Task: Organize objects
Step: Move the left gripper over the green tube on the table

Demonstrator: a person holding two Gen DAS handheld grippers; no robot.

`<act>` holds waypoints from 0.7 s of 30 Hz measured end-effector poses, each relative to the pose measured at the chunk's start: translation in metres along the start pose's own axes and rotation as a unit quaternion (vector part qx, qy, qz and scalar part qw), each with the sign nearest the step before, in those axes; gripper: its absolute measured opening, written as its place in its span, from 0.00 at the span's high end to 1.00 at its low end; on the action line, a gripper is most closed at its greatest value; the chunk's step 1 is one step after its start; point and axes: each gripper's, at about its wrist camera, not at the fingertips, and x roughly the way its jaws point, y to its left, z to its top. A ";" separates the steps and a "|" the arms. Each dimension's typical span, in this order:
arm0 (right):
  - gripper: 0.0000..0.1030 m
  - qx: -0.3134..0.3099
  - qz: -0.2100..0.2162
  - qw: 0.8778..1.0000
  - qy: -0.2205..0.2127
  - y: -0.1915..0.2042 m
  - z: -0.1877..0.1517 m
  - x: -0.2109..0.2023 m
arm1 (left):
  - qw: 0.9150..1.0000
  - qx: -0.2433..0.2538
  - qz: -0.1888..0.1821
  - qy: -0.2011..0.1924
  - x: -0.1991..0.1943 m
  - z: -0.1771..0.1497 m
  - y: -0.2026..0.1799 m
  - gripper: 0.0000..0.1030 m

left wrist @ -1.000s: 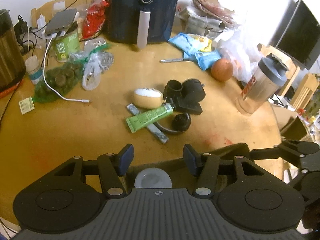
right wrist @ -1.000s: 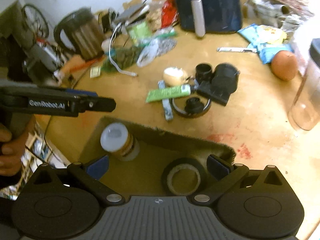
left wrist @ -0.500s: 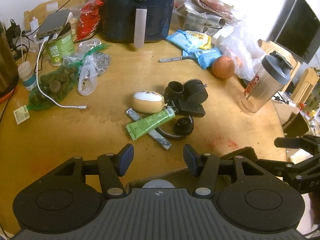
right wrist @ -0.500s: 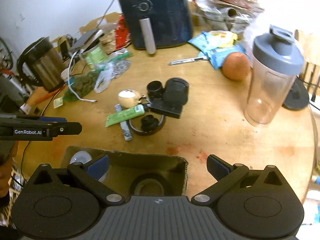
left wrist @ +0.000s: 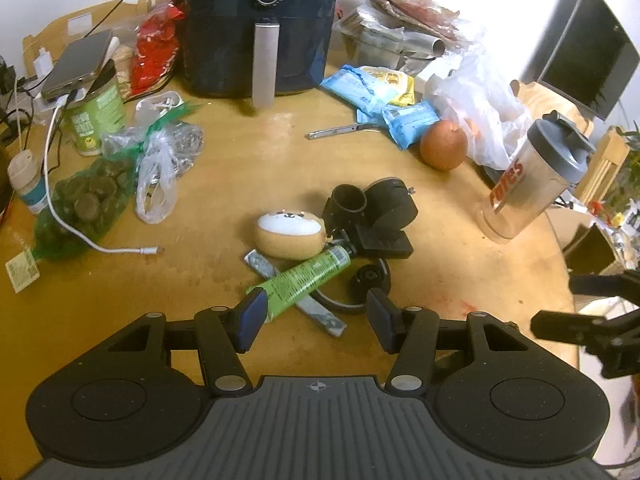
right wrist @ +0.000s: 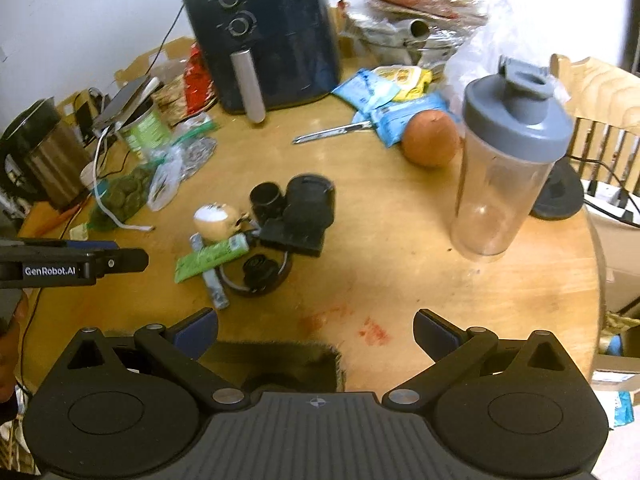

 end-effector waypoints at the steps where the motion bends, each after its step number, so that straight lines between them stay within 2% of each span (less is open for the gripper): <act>1: 0.00 0.003 -0.004 1.000 -0.001 -0.001 0.001 0.000 | 1.000 0.003 -0.002 0.001 0.002 0.001 0.001 0.48; 12: 0.00 0.042 -0.033 0.999 0.006 -0.010 -0.003 0.000 | 0.998 0.062 -0.018 0.016 0.030 0.008 0.008 0.48; 21: 0.00 0.065 -0.052 0.996 0.013 -0.016 -0.007 0.001 | 0.989 0.140 -0.027 0.045 0.063 0.011 0.006 0.48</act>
